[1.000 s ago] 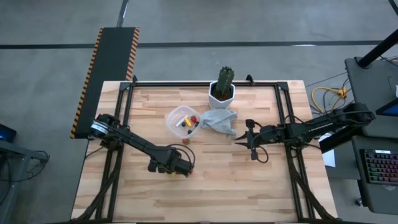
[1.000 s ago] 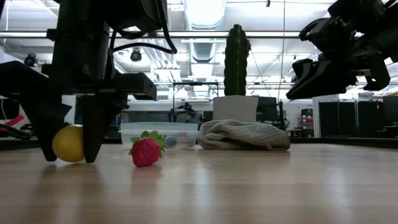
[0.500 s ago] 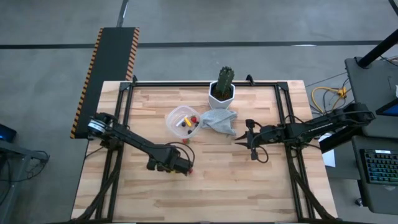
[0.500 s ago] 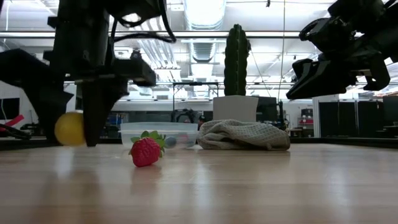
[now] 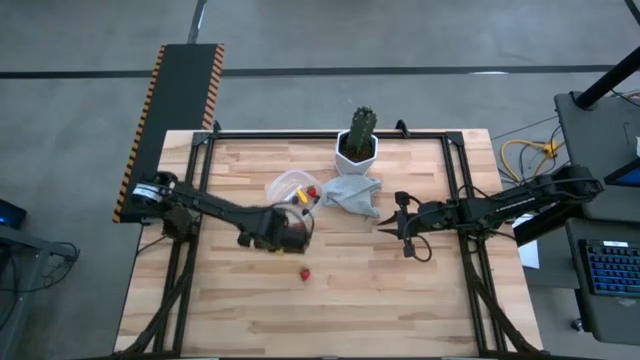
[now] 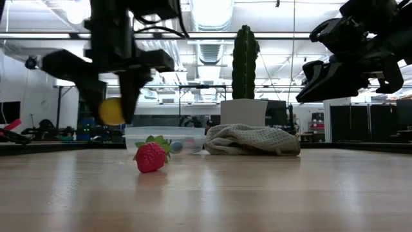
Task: Pick and placing Produce into tupperware
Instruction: Put the lemon into the transparent bin
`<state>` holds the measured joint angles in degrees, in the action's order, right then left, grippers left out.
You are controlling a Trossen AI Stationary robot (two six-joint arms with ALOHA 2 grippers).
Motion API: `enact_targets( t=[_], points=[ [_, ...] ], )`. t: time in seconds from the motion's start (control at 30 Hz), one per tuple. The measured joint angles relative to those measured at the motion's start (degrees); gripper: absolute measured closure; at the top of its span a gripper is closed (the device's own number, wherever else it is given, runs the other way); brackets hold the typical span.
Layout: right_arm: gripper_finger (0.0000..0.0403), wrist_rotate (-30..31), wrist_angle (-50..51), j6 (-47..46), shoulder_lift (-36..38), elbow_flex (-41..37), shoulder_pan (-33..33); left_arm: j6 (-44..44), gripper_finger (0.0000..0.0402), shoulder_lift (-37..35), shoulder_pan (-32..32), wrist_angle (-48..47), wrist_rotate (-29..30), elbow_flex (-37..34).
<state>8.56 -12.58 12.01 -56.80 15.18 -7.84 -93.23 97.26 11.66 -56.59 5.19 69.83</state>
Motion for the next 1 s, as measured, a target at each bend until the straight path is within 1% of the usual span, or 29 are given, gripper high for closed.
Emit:
enact_targets(
  t=[0.17, 0.33, 0.43, 0.53, 0.63, 0.77, 1.0],
  points=[
    [0.0346, 0.00, 0.02, 0.00, 0.02, 0.02, -0.01, 11.84, 0.0217, -0.01, -7.05, -0.11, 1.52, 2.85],
    [0.0346, 0.02, 0.00, 0.02, 0.02, 0.02, -0.02, 21.91, 0.0217, -0.02, -12.81, -0.05, 2.65, 7.36],
    [0.0346, 0.02, 0.00, 0.04, 0.01, 0.02, -0.01, 26.69, 0.0217, -0.03, -16.43, 0.00, 2.75, 9.17],
    [0.0346, 0.02, 0.00, 0.02, 0.02, 0.02, 0.00, 30.69, 0.0217, -0.03, -19.96, -0.17, 2.82, 9.47],
    [0.0346, 0.02, 0.00, 0.04, 0.02, 0.02, -0.02, 33.65, 0.0217, -0.01, -23.04, -0.64, 2.66, 9.18],
    [0.0346, 0.02, 0.00, 0.04, 0.01, 0.02, -0.02, 35.46, 0.0217, 0.03, -25.91, -0.85, 2.69, 8.19],
    [0.0346, 0.02, 0.02, 0.07, 0.00, 0.02, 0.00, 35.25, 0.0217, 0.14, -26.60, 1.48, 2.25, 3.63]
  ],
)
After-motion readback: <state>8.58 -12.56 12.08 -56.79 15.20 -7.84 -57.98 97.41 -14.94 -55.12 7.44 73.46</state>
